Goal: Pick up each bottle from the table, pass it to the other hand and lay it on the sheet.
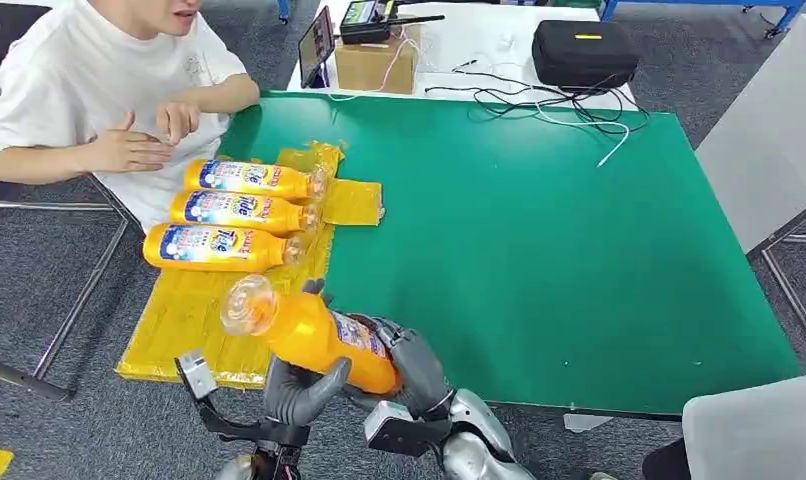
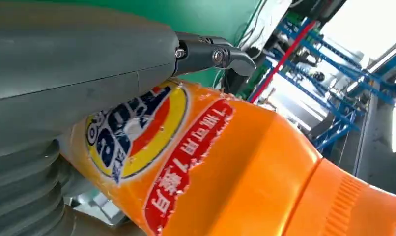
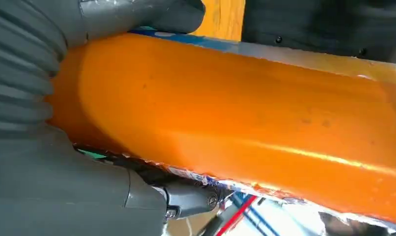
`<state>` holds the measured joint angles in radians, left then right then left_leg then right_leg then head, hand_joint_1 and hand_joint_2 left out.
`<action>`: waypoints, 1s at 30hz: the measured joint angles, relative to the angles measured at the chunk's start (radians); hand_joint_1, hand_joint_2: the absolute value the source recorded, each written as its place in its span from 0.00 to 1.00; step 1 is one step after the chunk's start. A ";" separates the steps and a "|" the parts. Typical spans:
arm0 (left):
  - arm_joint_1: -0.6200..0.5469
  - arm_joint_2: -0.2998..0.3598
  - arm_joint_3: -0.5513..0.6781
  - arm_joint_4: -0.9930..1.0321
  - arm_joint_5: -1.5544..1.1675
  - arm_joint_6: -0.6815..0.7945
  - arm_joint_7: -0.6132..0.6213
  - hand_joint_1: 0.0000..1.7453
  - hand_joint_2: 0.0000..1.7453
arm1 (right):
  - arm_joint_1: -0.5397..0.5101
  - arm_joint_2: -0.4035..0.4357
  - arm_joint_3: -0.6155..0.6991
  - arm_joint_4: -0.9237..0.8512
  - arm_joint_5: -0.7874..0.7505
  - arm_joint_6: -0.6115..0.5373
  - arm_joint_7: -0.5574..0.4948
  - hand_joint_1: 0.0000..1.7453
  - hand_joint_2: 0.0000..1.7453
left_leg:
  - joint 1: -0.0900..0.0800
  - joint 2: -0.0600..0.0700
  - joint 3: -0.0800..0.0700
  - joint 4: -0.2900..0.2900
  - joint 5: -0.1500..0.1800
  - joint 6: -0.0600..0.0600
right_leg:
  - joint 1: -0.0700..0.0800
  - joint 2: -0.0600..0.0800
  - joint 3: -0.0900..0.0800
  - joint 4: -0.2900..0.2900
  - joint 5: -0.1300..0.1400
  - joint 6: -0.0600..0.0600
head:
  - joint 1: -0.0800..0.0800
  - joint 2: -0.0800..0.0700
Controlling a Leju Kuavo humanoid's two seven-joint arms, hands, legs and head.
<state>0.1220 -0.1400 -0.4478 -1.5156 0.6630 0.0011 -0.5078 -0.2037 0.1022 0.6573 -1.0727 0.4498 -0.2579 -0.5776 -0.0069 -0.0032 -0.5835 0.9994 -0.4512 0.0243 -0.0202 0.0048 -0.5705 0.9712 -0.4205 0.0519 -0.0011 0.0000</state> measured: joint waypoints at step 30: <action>-0.024 -0.002 0.009 0.035 -0.117 0.055 -0.026 1.00 1.00 | 0.042 0.015 -0.019 -0.047 -0.203 0.050 -0.058 0.00 0.00 | 0.000 0.000 -0.001 0.000 0.000 0.000 | 0.000 0.000 -0.001 0.000 0.000 0.000 | 0.000 0.000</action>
<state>0.0976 -0.1423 -0.4387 -1.4801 0.5457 0.0559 -0.5337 -0.1614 0.1175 0.6386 -1.1197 0.2468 -0.2076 -0.6360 -0.0069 -0.0035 -0.5846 0.9994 -0.4512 0.0243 -0.0203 0.0046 -0.5715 0.9712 -0.4205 0.0518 -0.0011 0.0000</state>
